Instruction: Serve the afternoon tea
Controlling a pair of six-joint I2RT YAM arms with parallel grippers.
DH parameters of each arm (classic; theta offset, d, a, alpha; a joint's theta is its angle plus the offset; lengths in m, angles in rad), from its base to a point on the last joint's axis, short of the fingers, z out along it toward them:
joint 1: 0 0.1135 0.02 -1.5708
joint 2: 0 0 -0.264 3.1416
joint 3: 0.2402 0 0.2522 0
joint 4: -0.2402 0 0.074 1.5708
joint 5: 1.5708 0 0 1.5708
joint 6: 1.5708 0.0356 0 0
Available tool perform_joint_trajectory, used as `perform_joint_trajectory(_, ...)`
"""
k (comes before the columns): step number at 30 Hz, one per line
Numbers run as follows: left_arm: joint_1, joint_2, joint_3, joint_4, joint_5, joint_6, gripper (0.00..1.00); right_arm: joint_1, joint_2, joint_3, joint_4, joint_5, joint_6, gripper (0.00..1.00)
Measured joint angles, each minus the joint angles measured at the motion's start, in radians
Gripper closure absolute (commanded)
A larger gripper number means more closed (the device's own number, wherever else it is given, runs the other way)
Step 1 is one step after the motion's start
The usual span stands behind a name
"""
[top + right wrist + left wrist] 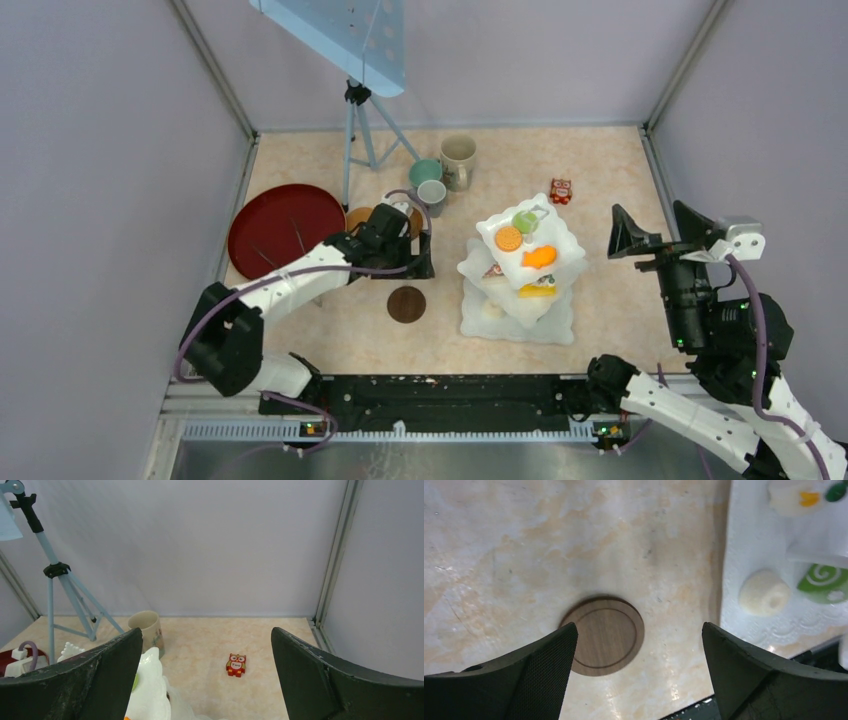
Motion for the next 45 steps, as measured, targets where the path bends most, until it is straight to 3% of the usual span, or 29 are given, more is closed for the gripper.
perform_joint_trajectory(6, 0.027, 0.119, 0.005, -0.008, -0.019, 0.02, 0.02, 0.0, 0.006, 0.0, 0.0, -0.012, -0.004, 0.03)
perform_joint_trajectory(8, 0.027, 0.122, -0.021, 0.002, -0.017, 0.027, 0.11, 0.0, 0.006, 0.0, 0.002, -0.012, -0.003, 0.03)
perform_joint_trajectory(10, 0.027, 0.122, -0.053, 0.017, -0.009, 0.031, 0.25, 0.0, 0.006, 0.0, 0.002, -0.012, -0.002, 0.03)
perform_joint_trajectory(19, 0.006, 0.112, -0.102, 0.06, -0.025, 0.028, 0.35, 0.0, 0.006, 0.0, 0.002, -0.016, 0.009, 0.03)
perform_joint_trajectory(24, -0.013, 0.093, -0.122, 0.064, -0.034, 0.034, 0.27, 0.0, 0.006, 0.0, 0.0, -0.016, 0.018, 0.03)
perform_joint_trajectory(30, -0.018, -0.017, -0.146, 0.026, -0.035, 0.043, 0.04, 0.0, 0.006, 0.0, 0.0, -0.021, 0.028, 0.03)
perform_joint_trajectory(33, -0.018, -0.071, -0.137, 0.019, -0.068, 0.043, 0.01, 0.0, 0.006, -0.001, 0.002, -0.021, 0.032, 0.03)
perform_joint_trajectory(35, -0.015, -0.079, -0.132, 0.032, -0.087, 0.043, 0.04, 0.0, 0.006, -0.009, 0.006, -0.021, 0.033, 0.03)
perform_joint_trajectory(45, 0.007, 0.11, -0.125, 0.068, -0.122, 0.076, 0.42, 0.0, 0.008, -0.046, 0.009, -0.027, 0.021, 0.03)
